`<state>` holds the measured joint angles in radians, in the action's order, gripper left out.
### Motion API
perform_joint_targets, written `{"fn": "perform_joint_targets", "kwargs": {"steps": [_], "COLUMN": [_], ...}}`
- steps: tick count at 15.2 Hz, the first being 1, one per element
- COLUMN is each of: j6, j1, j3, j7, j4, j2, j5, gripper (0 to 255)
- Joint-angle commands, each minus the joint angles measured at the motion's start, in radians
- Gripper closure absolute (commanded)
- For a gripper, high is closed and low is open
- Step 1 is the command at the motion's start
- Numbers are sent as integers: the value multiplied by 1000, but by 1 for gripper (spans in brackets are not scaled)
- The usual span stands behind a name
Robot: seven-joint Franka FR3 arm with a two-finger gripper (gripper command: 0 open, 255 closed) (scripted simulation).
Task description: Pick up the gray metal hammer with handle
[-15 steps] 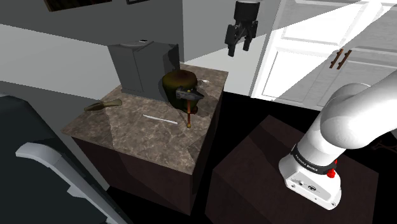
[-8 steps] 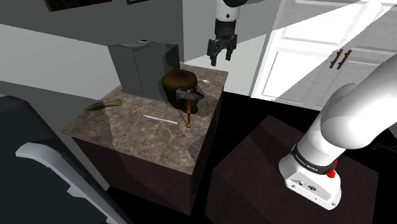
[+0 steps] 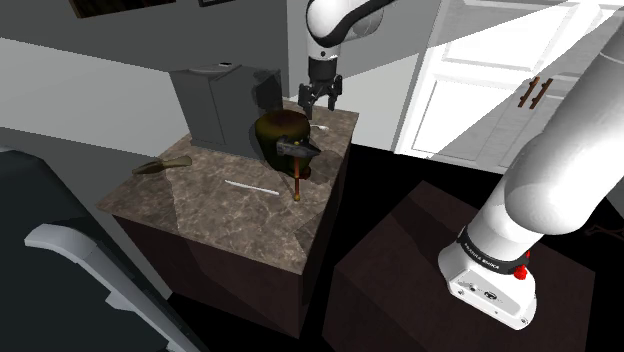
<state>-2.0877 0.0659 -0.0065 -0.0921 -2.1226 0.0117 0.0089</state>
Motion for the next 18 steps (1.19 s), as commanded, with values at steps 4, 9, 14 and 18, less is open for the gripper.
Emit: {"fn": "perform_joint_targets", "kwargs": {"steps": [4,9,14,18], "j6": [-65,-95,-92,-120], "j1": [8,17,27,28], "j3": [7,12,14,14], "j7": [-16,-30,-43,-43], "j4": [129,291,496,506], "j2": [-194,-387,-590,-626], "j5": [0,-3,-7,-7], "gripper": [0,0,0,0]}}
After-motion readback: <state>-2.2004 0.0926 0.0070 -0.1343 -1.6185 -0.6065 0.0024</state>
